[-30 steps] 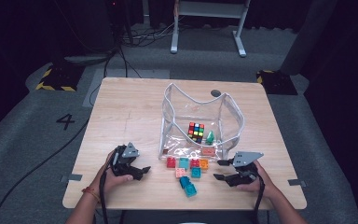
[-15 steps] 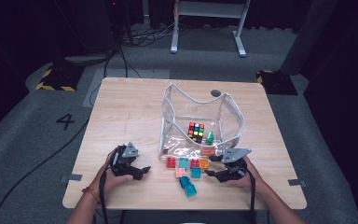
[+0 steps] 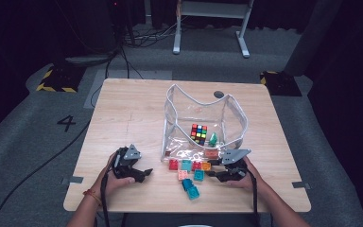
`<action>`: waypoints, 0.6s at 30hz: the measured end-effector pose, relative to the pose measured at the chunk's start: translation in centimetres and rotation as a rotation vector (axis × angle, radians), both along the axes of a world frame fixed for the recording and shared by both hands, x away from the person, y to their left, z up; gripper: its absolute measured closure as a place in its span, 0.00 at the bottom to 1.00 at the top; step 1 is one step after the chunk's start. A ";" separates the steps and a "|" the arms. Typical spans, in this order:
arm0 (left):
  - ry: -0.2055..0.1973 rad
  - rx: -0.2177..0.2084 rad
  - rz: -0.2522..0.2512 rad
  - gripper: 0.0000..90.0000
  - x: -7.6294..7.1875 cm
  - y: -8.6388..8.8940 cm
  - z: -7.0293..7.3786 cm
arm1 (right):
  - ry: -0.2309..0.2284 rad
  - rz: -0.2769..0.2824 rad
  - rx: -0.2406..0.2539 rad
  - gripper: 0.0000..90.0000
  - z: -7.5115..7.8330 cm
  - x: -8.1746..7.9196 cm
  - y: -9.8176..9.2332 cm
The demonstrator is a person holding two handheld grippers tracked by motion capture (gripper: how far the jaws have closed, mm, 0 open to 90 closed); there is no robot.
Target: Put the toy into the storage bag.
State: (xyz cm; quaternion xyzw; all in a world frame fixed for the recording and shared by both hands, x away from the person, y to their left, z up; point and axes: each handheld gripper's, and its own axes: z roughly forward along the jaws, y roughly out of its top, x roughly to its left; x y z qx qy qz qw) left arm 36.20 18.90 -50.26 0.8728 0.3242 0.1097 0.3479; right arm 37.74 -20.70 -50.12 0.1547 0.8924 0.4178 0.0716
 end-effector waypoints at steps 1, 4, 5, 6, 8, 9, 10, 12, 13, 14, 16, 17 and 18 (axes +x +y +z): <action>-0.001 0.000 0.000 0.16 0.0 0.0 0.0 | 0.003 0.002 0.002 0.65 0.0 0.0 0.0; 0.000 0.000 0.000 0.16 0.0 0.0 0.0 | 0.010 -0.001 0.003 0.66 0.0 0.0 -0.2; 0.000 -0.001 0.000 0.16 0.0 0.0 0.0 | 0.007 0.001 0.003 0.66 0.0 0.0 -0.2; 0.000 -0.001 0.001 0.16 0.0 0.0 0.0 | 0.002 -0.003 0.000 0.66 0.0 -0.1 -0.3; 0.000 0.000 0.000 0.16 0.0 0.0 0.0 | -0.003 -0.001 -0.006 0.66 0.1 -0.1 -0.5; 0.000 0.000 0.000 0.16 0.0 0.0 0.0 | -0.008 -0.006 -0.008 0.66 0.1 -0.2 -0.6; 0.000 0.000 0.000 0.16 0.0 0.0 0.0 | -0.026 0.019 0.007 0.66 0.1 -0.1 -0.7; 0.000 0.000 0.000 0.16 0.0 0.0 0.0 | -0.016 0.002 0.013 0.66 0.3 -0.3 -1.1; 0.000 0.000 0.000 0.16 0.0 0.0 0.0 | -0.013 -0.003 0.009 0.66 0.4 -0.4 -1.3; 0.002 -0.001 -0.001 0.16 0.0 0.0 0.0 | -0.010 -0.013 0.012 0.66 0.5 -0.6 -1.7; 0.000 0.000 0.000 0.16 0.0 0.0 0.0 | -0.014 -0.017 0.016 0.66 0.6 -0.8 -2.4; 0.000 0.000 0.000 0.16 0.0 0.0 0.0 | -0.038 -0.005 0.019 0.66 0.6 -0.8 -2.8; 0.001 -0.001 0.000 0.16 0.0 0.0 0.0 | -0.040 -0.005 0.016 0.66 0.6 -0.8 -3.1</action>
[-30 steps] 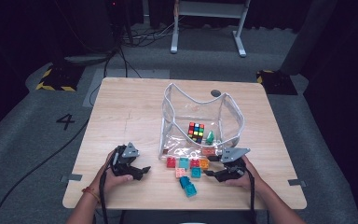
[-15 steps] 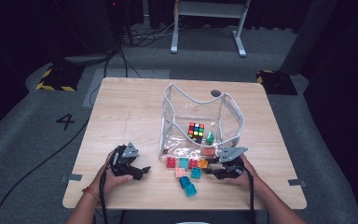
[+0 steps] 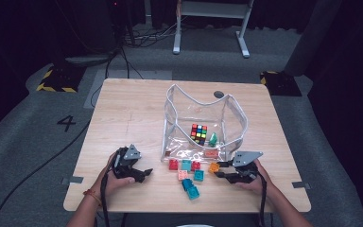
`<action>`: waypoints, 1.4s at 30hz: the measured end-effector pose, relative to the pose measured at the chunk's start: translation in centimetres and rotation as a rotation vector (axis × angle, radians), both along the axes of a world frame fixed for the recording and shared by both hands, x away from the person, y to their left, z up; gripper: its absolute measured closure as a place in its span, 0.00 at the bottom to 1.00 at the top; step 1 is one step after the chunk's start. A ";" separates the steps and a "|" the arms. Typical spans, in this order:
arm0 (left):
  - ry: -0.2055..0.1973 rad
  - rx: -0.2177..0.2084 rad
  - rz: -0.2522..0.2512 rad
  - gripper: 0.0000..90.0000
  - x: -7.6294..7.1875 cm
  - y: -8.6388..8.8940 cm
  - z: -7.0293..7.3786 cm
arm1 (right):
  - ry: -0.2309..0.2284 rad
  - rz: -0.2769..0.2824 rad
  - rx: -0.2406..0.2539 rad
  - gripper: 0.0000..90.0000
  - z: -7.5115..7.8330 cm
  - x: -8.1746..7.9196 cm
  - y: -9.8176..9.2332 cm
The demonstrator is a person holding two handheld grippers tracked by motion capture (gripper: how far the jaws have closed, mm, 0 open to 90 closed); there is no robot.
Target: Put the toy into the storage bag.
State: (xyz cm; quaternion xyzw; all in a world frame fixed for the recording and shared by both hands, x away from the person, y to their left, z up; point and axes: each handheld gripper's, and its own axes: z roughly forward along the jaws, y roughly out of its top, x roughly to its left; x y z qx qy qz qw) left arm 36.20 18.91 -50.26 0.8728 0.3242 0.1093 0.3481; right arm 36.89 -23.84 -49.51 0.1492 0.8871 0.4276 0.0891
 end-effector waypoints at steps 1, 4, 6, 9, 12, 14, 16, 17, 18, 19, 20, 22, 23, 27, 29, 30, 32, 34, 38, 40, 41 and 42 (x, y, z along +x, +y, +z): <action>0.002 -0.001 0.000 0.16 0.0 0.0 0.0 | 0.003 -0.010 -0.001 0.66 0.0 -0.1 -0.6; 0.000 0.000 0.000 0.16 0.0 0.0 0.0 | 0.001 -0.039 0.002 0.66 0.0 -0.3 -1.8; 0.000 0.000 0.000 0.16 0.0 0.0 0.0 | 0.001 -0.054 0.011 0.66 0.3 -0.4 -2.7; 0.000 0.000 0.000 0.16 0.0 0.0 0.0 | -0.004 -0.085 0.022 0.66 0.7 -0.6 -3.9; 0.000 0.000 0.000 0.16 0.0 0.0 0.0 | -0.018 -0.116 0.016 0.66 1.0 -0.7 -5.2; -0.001 0.000 0.000 0.16 0.0 0.0 0.0 | -0.032 -0.142 0.020 0.66 1.2 -0.6 -6.2; 0.000 0.000 0.000 0.16 0.0 0.0 0.0 | -0.031 -0.191 0.022 0.66 1.7 -0.3 -7.3; 0.000 0.001 -0.001 0.16 0.0 0.0 0.0 | -0.030 -0.208 0.034 0.66 1.8 -0.2 -7.7; 0.000 0.000 0.000 0.16 0.0 0.0 0.0 | -0.027 -0.224 0.045 0.66 2.1 0.0 -8.1; 0.000 0.000 0.000 0.16 0.0 0.0 0.0 | -0.023 -0.244 0.052 0.66 2.4 0.3 -8.6; -0.001 0.000 0.000 0.16 0.0 0.0 0.0 | -0.034 -0.253 0.052 0.66 2.6 0.5 -8.8; 0.000 0.000 0.000 0.16 0.0 0.0 0.0 | -0.051 -0.275 0.049 0.66 3.1 1.1 -9.4; 0.000 0.000 0.000 0.16 0.0 0.0 0.0 | -0.053 -0.288 0.054 0.66 3.3 1.3 -9.7; 0.000 0.000 0.000 0.16 0.0 0.0 0.0 | -0.065 -0.328 0.064 0.66 4.4 2.4 -10.5; 0.000 0.000 0.000 0.16 0.0 0.0 0.0 | -0.068 -0.341 0.068 0.66 4.8 2.9 -10.6; 0.000 0.000 0.000 0.16 0.0 0.0 0.0 | -0.070 -0.346 0.073 0.66 5.0 3.1 -10.7; 0.001 0.000 0.000 0.16 0.0 0.0 0.0 | -0.079 -0.352 0.068 0.66 5.5 3.8 -10.8; 0.001 -0.002 0.000 0.16 0.0 0.0 0.0 | -0.080 -0.363 0.075 0.66 5.8 4.2 -10.7; 0.000 0.000 0.000 0.16 0.0 0.0 0.0 | -0.089 -0.376 0.064 0.66 6.6 5.1 -10.6; 0.000 0.000 0.000 0.16 0.0 0.0 0.0 | -0.095 -0.384 0.069 0.66 7.3 5.5 -10.6; 0.000 0.000 0.000 0.16 0.0 0.0 0.0 | -0.099 -0.385 0.072 0.66 7.6 5.7 -10.7; 0.000 0.000 0.000 0.16 0.0 0.0 0.0 | -0.100 -0.388 0.074 0.66 8.0 5.9 -10.7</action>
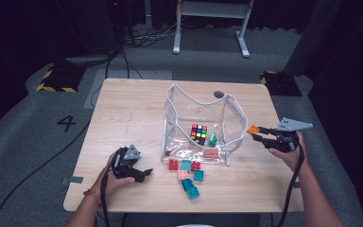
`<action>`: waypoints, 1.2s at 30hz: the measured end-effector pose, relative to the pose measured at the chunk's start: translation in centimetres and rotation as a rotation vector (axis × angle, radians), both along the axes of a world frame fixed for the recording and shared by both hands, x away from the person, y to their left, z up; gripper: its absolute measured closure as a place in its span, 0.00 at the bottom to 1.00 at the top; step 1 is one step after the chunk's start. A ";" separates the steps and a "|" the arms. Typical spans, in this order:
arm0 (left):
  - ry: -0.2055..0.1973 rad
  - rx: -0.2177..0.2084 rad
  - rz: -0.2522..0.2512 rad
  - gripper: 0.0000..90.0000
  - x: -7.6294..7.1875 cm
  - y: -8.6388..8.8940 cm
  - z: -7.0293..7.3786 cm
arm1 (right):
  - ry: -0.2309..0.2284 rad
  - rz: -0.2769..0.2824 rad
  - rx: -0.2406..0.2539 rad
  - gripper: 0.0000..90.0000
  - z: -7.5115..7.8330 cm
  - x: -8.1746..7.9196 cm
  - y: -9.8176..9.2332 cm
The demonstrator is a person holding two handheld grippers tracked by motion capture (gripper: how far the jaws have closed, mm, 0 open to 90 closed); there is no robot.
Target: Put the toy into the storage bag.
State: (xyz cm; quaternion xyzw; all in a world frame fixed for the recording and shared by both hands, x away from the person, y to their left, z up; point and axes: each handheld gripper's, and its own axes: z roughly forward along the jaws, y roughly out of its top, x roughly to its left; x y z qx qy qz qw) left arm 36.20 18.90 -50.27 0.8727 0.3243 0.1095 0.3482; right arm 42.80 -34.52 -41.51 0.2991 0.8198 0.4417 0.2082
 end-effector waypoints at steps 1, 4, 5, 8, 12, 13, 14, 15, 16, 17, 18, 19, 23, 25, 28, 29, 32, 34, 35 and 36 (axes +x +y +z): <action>0.000 0.000 0.000 0.16 0.0 0.0 0.0 | -0.009 -0.002 -0.003 0.66 0.4 0.2 0.0; 0.002 -0.001 -0.001 0.16 0.0 0.0 0.0 | -0.032 -0.010 0.010 0.66 1.9 0.8 -0.1; 0.000 0.000 0.000 0.16 0.0 0.0 0.0 | -0.037 -0.014 0.013 0.66 2.4 1.0 -0.1; 0.002 -0.001 -0.001 0.16 0.0 0.0 0.0 | -0.058 -0.019 0.034 0.66 4.0 1.5 -0.1; 0.000 0.000 0.000 0.16 0.0 0.0 0.0 | -0.071 -0.018 0.032 0.66 5.4 1.9 0.3; 0.000 0.001 0.000 0.16 0.0 0.0 0.0 | -0.075 -0.017 0.027 0.66 5.7 2.0 0.4; 0.000 0.000 0.000 0.16 0.0 0.0 0.0 | -0.082 -0.010 0.026 0.66 6.2 2.1 0.6; 0.000 0.000 0.000 0.16 0.0 0.0 0.0 | -0.086 -0.007 0.031 0.66 6.6 2.1 0.7; 0.002 -0.002 0.000 0.16 0.0 0.0 0.0 | -0.094 -0.004 0.024 0.66 6.8 2.2 0.9; -0.001 0.000 0.000 0.16 0.0 0.0 0.0 | -0.095 -0.002 0.021 0.66 7.2 2.2 1.0; 0.000 0.000 0.000 0.16 0.0 0.0 0.0 | -0.101 0.000 0.022 0.66 7.5 2.2 1.2; -0.001 0.000 0.000 0.16 0.0 0.0 0.0 | -0.107 -0.004 0.032 0.66 8.0 2.3 1.3; -0.001 0.000 0.000 0.16 0.0 0.0 0.0 | -0.117 0.004 0.054 0.66 9.3 2.3 1.9; 0.000 0.000 0.000 0.16 0.0 0.0 0.0 | -0.125 0.018 0.049 0.66 9.9 2.3 2.4; -0.001 0.000 0.000 0.16 0.0 0.0 0.0 | -0.143 0.057 0.040 0.66 10.8 2.2 3.6; 0.000 0.000 0.000 0.16 0.0 0.0 0.0 | -0.139 0.062 0.040 0.66 11.0 2.1 3.9; 0.000 0.000 0.000 0.16 0.0 0.0 0.0 | -0.146 0.098 0.041 0.66 11.7 1.9 5.3; 0.000 0.000 0.000 0.16 0.0 0.0 0.0 | -0.147 0.121 0.028 0.66 11.9 2.0 6.2; -0.001 0.000 0.000 0.16 0.0 0.0 0.0 | -0.149 0.145 0.016 0.66 12.0 2.0 6.9; -0.001 0.000 0.000 0.16 0.0 0.0 0.0 | -0.151 0.163 0.003 0.66 12.1 2.1 7.4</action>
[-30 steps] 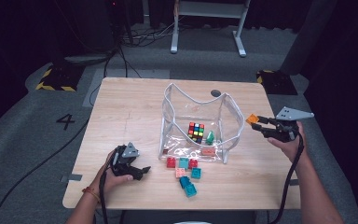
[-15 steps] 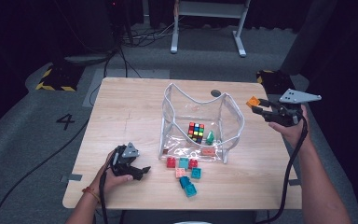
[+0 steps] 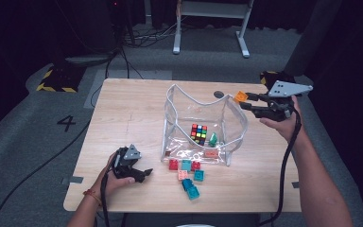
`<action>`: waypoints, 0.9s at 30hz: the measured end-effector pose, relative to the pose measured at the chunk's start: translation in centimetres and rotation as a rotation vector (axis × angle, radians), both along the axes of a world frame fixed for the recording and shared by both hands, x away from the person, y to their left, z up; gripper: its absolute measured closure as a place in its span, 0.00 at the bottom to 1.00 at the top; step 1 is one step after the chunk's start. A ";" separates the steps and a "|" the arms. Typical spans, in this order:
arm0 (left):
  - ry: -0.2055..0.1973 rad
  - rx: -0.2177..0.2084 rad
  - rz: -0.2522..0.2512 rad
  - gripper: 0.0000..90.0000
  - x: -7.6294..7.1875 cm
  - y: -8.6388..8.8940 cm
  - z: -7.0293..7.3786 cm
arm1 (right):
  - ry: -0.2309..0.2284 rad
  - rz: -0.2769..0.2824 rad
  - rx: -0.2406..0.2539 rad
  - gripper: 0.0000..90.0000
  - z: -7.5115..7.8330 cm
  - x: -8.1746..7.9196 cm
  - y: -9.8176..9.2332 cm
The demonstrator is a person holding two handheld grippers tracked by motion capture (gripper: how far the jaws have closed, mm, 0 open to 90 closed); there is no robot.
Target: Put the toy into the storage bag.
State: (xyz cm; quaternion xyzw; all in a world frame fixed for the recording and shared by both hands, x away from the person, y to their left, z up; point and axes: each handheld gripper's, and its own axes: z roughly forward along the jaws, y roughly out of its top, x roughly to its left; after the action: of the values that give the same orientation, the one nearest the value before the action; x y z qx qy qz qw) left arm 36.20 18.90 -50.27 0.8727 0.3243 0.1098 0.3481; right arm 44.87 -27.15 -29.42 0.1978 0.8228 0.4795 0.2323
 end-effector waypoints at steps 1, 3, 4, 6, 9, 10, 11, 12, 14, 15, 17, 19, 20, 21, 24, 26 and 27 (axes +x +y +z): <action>0.000 0.000 0.000 0.16 0.0 0.0 0.0 | -0.001 0.012 -0.007 0.66 0.0 0.1 0.4; 0.000 0.000 -0.001 0.16 0.0 0.0 0.0 | 0.001 0.039 -0.021 0.66 0.1 0.2 1.4; 0.000 0.000 0.000 0.16 0.0 0.0 0.0 | -0.003 0.053 -0.029 0.66 0.1 0.3 1.8; 0.000 0.000 0.000 0.16 0.0 0.0 0.0 | 0.003 0.075 -0.049 0.66 0.1 0.4 2.9; 0.000 0.000 0.000 0.16 0.0 0.0 0.0 | 0.016 0.112 -0.102 0.66 -0.2 0.6 4.5; 0.000 0.000 0.000 0.16 0.0 0.0 0.0 | 0.019 0.119 -0.114 0.66 -0.3 0.7 4.9; 0.000 0.000 0.000 0.16 0.0 0.0 0.0 | 0.022 0.129 -0.124 0.66 -0.3 0.8 5.2; 0.000 0.000 0.000 0.16 0.0 0.0 0.0 | 0.026 0.136 -0.131 0.66 -0.4 0.9 5.5; 0.002 -0.001 -0.001 0.16 0.0 0.0 0.0 | 0.041 0.150 -0.156 0.66 -0.5 1.2 6.1; 0.000 0.001 -0.001 0.16 0.0 0.0 0.0 | 0.048 0.156 -0.166 0.66 -0.6 1.4 6.4; 0.001 0.000 -0.001 0.16 0.0 0.0 0.0 | 0.068 0.160 -0.195 0.66 -0.8 1.7 6.9; 0.002 -0.002 -0.001 0.16 0.0 0.0 0.0 | 0.094 0.155 -0.233 0.66 -1.0 2.1 7.6; 0.002 -0.002 -0.003 0.16 0.0 0.0 0.0 | 0.100 0.158 -0.243 0.66 -1.1 2.2 7.8; 0.002 -0.002 -0.004 0.16 0.0 0.0 0.0 | 0.105 0.166 -0.263 0.66 -1.2 2.5 8.2; -0.001 0.000 -0.009 0.16 0.0 0.0 0.0 | 0.124 0.172 -0.314 0.66 -1.4 2.8 9.0; -0.002 0.000 -0.010 0.16 0.0 0.0 0.0 | 0.151 0.160 -0.373 0.66 -1.7 3.2 9.5; 0.002 -0.001 -0.004 0.16 0.0 0.0 0.0 | 0.164 0.165 -0.381 0.66 -1.9 3.2 9.7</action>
State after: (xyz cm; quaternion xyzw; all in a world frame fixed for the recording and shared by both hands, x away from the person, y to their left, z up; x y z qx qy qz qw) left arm 36.20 18.92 -50.28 0.8733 0.3229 0.1078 0.3484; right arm 48.08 -17.46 -31.27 0.1207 0.9280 0.3151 0.1577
